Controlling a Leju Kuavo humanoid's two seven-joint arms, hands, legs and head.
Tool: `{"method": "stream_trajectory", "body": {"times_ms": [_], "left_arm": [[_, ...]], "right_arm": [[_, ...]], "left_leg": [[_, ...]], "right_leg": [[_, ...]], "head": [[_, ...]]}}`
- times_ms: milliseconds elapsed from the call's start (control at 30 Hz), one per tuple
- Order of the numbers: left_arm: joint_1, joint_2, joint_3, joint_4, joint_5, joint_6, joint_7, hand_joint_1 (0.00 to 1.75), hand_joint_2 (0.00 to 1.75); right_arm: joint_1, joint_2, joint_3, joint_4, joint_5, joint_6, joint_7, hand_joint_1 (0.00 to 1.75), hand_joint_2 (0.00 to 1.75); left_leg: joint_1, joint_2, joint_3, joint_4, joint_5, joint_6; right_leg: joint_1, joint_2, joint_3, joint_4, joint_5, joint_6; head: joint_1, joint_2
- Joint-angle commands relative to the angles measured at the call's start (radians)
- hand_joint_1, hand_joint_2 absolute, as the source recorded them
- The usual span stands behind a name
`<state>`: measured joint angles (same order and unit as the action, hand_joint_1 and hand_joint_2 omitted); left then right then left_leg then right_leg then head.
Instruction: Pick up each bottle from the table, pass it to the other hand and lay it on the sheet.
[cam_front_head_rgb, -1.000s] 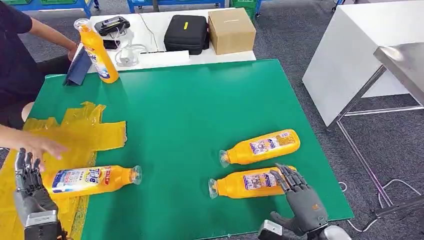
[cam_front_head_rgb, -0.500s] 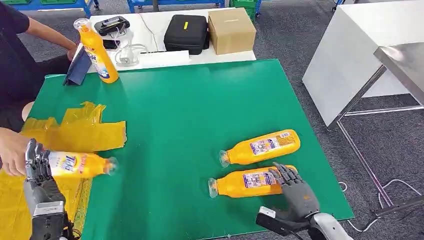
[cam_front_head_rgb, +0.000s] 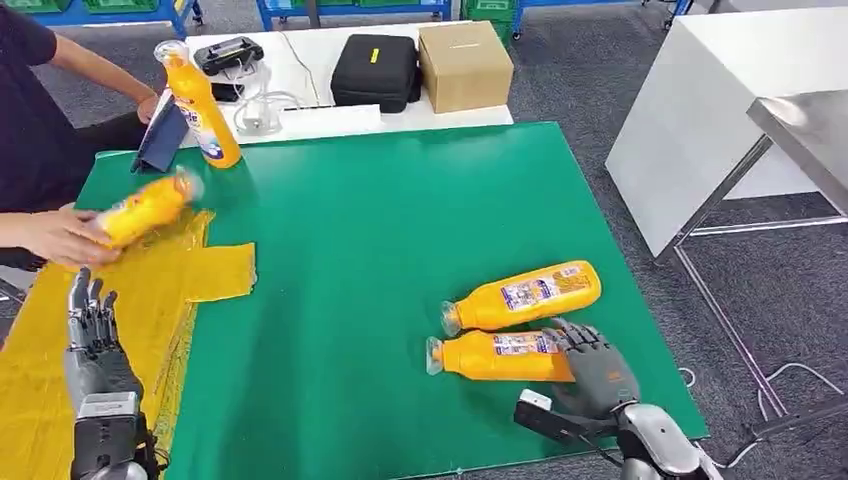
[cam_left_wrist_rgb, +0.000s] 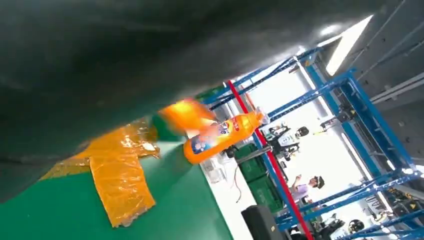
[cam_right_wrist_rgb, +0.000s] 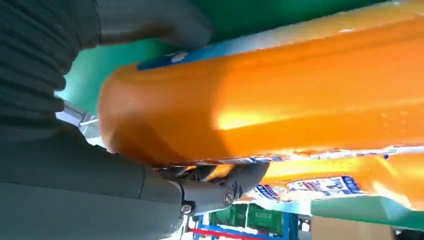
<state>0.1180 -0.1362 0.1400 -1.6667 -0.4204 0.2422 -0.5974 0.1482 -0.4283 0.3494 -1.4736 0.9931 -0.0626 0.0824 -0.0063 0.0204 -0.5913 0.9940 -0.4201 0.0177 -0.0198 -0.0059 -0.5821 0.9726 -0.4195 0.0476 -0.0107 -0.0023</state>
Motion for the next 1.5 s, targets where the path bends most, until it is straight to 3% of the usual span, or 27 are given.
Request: {"method": "stream_trajectory", "body": {"times_ms": [33, 200, 433, 500, 533, 567, 600, 767, 800, 833, 900, 1000, 1067, 1300, 1500], "left_arm": [[-0.059, 0.029, -0.026, 0.116, 0.010, -0.005, -0.004, 0.00, 0.00], [-0.080, 0.034, -0.038, 0.144, 0.015, -0.010, -0.006, 0.00, 0.00], [-0.088, 0.042, -0.051, 0.157, 0.025, -0.036, -0.002, 0.00, 0.00], [-0.099, 0.052, -0.065, 0.180, 0.079, -0.123, 0.021, 0.00, 0.00], [-0.097, 0.069, -0.069, 0.203, 0.208, -0.287, 0.073, 0.00, 0.00], [-0.093, 0.069, -0.056, 0.212, 0.242, -0.332, 0.077, 0.00, 0.00], [-0.060, 0.094, -0.051, 0.216, 0.347, -0.453, 0.121, 0.00, 0.00], [-0.035, 0.094, -0.031, 0.205, 0.353, -0.474, 0.100, 0.00, 0.00], [-0.025, 0.090, -0.021, 0.210, 0.458, -0.577, 0.135, 0.00, 0.00], [-0.004, 0.088, -0.019, 0.206, 0.498, -0.624, 0.135, 0.00, 1.75], [0.056, 0.084, -0.024, 0.183, 0.560, -0.703, 0.127, 0.00, 1.75], [0.124, 0.077, -0.051, 0.143, 0.633, -0.791, 0.151, 0.00, 1.75], [0.138, 0.087, -0.085, 0.125, 0.615, -0.783, 0.154, 0.00, 1.75], [0.135, 0.121, -0.191, 0.084, 0.559, -0.729, 0.137, 0.00, 1.75], [0.050, 0.149, -0.289, 0.111, 0.537, -0.702, 0.132, 0.00, 1.75]], "right_arm": [[0.058, -0.092, 0.138, 0.101, -0.075, 0.068, 0.050, 1.75, 1.75], [0.063, -0.142, 0.208, 0.105, -0.151, 0.077, 0.083, 1.75, 1.75], [0.065, -0.152, 0.225, 0.109, -0.198, 0.090, 0.096, 1.75, 1.75], [0.069, -0.149, 0.231, 0.111, -0.266, 0.067, 0.062, 1.75, 1.75], [0.060, -0.121, 0.214, 0.100, -0.348, 0.006, -0.029, 1.75, 1.75], [0.043, -0.085, 0.199, 0.102, -0.353, -0.015, -0.051, 1.75, 1.75], [0.007, -0.020, 0.149, 0.097, -0.468, 0.001, -0.138, 1.75, 1.75], [-0.018, -0.001, 0.135, 0.102, -0.460, 0.036, -0.120, 1.75, 1.75], [-0.012, 0.035, 0.082, 0.079, -0.528, 0.027, -0.242, 1.75, 1.75], [-0.023, 0.074, 0.041, 0.050, -0.604, 0.050, -0.317, 1.75, 1.75], [-0.070, 0.146, -0.003, -0.027, -0.695, 0.127, -0.386, 1.75, 1.75], [-0.135, 0.241, 0.000, -0.068, -0.709, 0.179, -0.405, 1.75, 1.75], [-0.188, 0.257, 0.037, -0.048, -0.711, 0.199, -0.404, 1.75, 1.75], [-0.411, 0.354, 0.151, 0.133, -0.766, 0.200, -0.367, 1.75, 1.75], [-0.632, 0.481, 0.234, 0.397, -0.812, 0.183, -0.316, 1.75, 1.75]], "left_leg": [[0.002, -0.008, 0.004, -0.002, 0.000, -0.001], [0.002, -0.007, 0.010, -0.001, -0.002, 0.000], [0.003, -0.009, 0.014, -0.001, -0.004, 0.001], [0.004, -0.010, 0.016, -0.002, -0.005, 0.001], [0.003, -0.010, 0.018, -0.002, -0.006, 0.001], [0.004, -0.012, 0.017, -0.002, -0.005, 0.001], [0.004, -0.009, 0.019, -0.003, -0.005, 0.001], [0.004, 0.003, 0.020, -0.003, -0.009, 0.000], [0.003, 0.008, 0.019, -0.004, -0.009, 0.000], [0.003, 0.011, 0.020, -0.002, -0.010, 0.001], [0.003, 0.013, 0.021, -0.002, -0.010, 0.001], [0.005, 0.016, 0.017, -0.002, -0.010, 0.000], [0.005, 0.019, 0.013, -0.001, -0.011, -0.001], [0.006, 0.014, 0.005, 0.000, -0.006, -0.001], [0.005, 0.013, 0.004, 0.000, -0.005, -0.001]], "right_leg": [[0.002, -0.006, 0.007, -0.004, -0.001, -0.002], [0.001, -0.005, 0.014, -0.005, -0.004, 0.001], [0.003, -0.007, 0.021, -0.010, -0.004, 0.001], [0.003, -0.008, 0.023, -0.011, -0.005, 0.000], [0.003, -0.008, 0.025, -0.012, -0.005, 0.001], [0.003, -0.009, 0.025, -0.013, -0.005, 0.000], [0.003, -0.007, 0.026, -0.013, -0.005, 0.001], [0.004, 0.005, 0.025, -0.013, -0.003, 0.001], [0.003, 0.008, 0.028, -0.012, -0.001, 0.001], [0.003, 0.010, 0.032, -0.011, -0.001, 0.000], [0.003, 0.012, 0.032, -0.011, -0.001, 0.000], [0.004, 0.018, 0.028, -0.009, 0.000, -0.001], [0.005, 0.021, 0.025, -0.008, 0.000, -0.001], [0.005, 0.015, 0.018, -0.007, 0.000, -0.001], [0.005, 0.013, 0.018, -0.007, 0.001, 0.000]], "head": [[0.000, 0.000], [0.000, 0.000], [0.000, 0.000], [0.000, 0.000], [0.000, 0.000], [0.000, 0.000], [0.000, 0.000], [0.000, 0.000], [-0.001, 0.000], [-0.001, 0.000], [0.000, 0.000], [0.000, 0.000], [0.000, 0.000], [0.000, 0.000], [0.000, 0.000]]}}
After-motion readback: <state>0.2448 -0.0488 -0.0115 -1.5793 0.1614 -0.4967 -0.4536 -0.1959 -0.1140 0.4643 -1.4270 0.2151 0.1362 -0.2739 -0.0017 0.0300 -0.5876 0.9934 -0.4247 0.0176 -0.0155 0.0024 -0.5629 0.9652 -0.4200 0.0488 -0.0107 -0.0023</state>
